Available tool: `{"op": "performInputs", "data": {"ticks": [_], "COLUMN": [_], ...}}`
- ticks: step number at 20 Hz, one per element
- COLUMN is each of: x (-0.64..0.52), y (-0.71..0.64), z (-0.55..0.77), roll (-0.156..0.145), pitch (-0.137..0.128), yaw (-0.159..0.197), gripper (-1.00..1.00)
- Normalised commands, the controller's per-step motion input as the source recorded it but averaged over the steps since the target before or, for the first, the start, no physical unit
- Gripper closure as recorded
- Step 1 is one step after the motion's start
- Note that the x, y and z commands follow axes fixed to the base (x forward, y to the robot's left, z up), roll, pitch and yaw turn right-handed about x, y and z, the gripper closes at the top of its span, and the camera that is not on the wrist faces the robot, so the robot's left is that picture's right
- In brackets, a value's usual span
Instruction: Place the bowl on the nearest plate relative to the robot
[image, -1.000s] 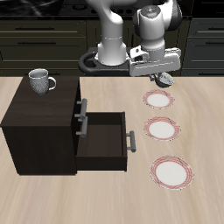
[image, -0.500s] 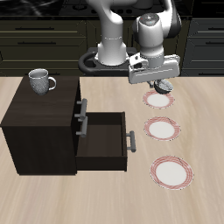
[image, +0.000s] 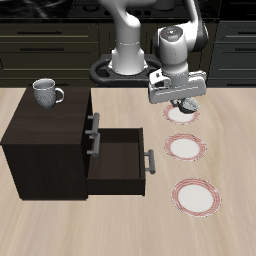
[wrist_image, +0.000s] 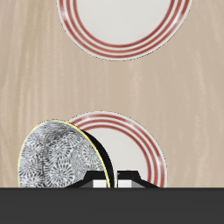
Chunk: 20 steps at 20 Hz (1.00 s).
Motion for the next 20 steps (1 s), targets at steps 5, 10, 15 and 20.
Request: {"op": "performInputs", "data": {"ticks": [5, 10, 15, 20], "x": [0.02, 0.10, 0.12, -0.03], "y": [0.09, -0.02, -0.01, 0.08], "z": [-0.18, -0.08, -0.20, -0.20], "roll": [0.026, -0.001, 0.004, 0.008], "pitch": [0.026, 0.007, 0.064, 0.102], "yaw": [0.011, 0.017, 0.000, -0.011], "gripper": [1.00, 1.00, 1.00, -1.00]}}
